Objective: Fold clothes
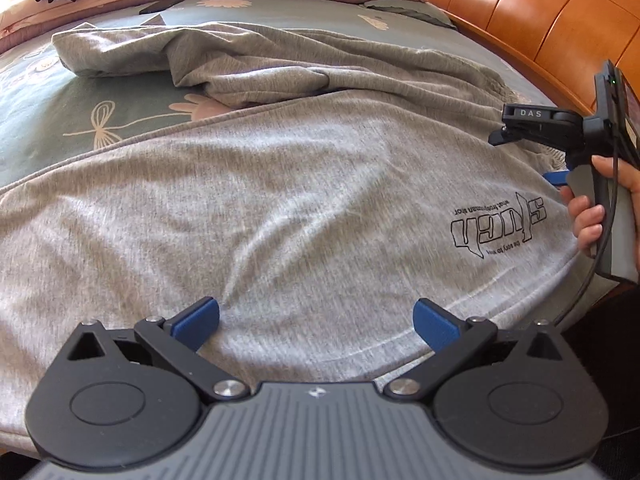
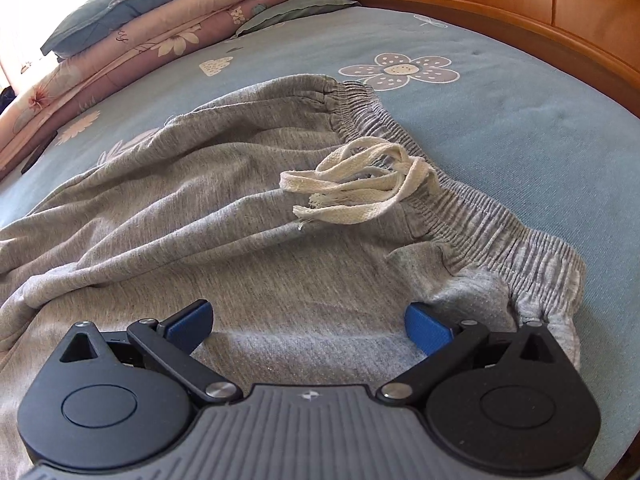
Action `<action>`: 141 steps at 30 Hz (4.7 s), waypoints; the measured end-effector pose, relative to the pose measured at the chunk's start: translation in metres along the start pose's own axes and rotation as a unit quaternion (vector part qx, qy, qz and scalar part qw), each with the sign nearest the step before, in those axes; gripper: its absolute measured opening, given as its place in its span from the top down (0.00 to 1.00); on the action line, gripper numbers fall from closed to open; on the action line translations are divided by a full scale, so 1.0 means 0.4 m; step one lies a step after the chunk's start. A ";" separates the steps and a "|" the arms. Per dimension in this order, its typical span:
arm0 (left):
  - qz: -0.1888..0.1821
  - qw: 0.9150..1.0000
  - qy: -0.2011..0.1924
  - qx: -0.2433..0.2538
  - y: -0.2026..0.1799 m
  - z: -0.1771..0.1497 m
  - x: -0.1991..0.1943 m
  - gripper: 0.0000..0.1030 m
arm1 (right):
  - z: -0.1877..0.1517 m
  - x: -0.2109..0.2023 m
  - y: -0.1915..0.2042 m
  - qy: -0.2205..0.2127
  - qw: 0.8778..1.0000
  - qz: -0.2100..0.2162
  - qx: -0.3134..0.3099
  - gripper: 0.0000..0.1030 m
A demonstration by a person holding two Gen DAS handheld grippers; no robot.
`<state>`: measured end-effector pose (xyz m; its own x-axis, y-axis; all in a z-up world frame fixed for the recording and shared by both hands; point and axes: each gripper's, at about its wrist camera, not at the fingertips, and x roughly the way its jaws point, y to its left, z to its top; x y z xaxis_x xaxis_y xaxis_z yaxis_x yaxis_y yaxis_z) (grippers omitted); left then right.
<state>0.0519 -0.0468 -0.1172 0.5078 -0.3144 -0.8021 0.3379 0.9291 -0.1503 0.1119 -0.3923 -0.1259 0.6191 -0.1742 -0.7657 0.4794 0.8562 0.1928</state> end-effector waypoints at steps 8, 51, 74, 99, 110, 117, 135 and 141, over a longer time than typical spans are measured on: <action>0.016 0.997 -0.053 -0.046 0.107 0.171 0.072 0.01 | 0.004 0.003 0.002 0.003 1.000 0.002 0.002 0.00; 0.128 0.936 -0.008 -0.327 0.744 0.005 -0.123 0.01 | 0.007 0.013 0.045 0.021 0.999 0.025 -0.003 0.00; 0.095 0.942 -0.027 -0.322 0.692 0.010 -0.232 0.01 | 0.006 0.007 0.031 0.026 0.999 0.046 -0.002 0.00; -0.063 0.971 0.003 -0.229 0.370 0.053 -0.064 0.01 | 0.002 0.009 0.041 0.027 0.999 0.041 -0.016 0.00; -0.016 0.968 0.032 -0.248 0.393 -0.041 -0.108 0.01 | 0.014 -0.003 0.005 0.042 0.996 0.076 0.021 0.00; 0.021 0.972 0.005 -0.234 0.404 -0.002 -0.127 0.01 | 0.009 0.000 0.014 0.041 0.997 0.070 0.008 0.00; 0.043 0.989 -0.056 -0.127 0.249 0.158 -0.171 0.01 | 0.000 0.004 0.028 0.031 0.998 0.056 -0.005 0.00; 0.022 0.997 -0.048 -0.060 0.099 0.178 -0.039 0.01 | -0.002 0.004 0.031 0.028 0.998 0.056 -0.006 0.00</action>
<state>0.1141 -0.0188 -0.0695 0.5961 -0.2847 -0.7507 0.2196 0.9572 -0.1886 0.1182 -0.3816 -0.1252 0.6315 -0.0502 -0.7737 0.4024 0.8742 0.2716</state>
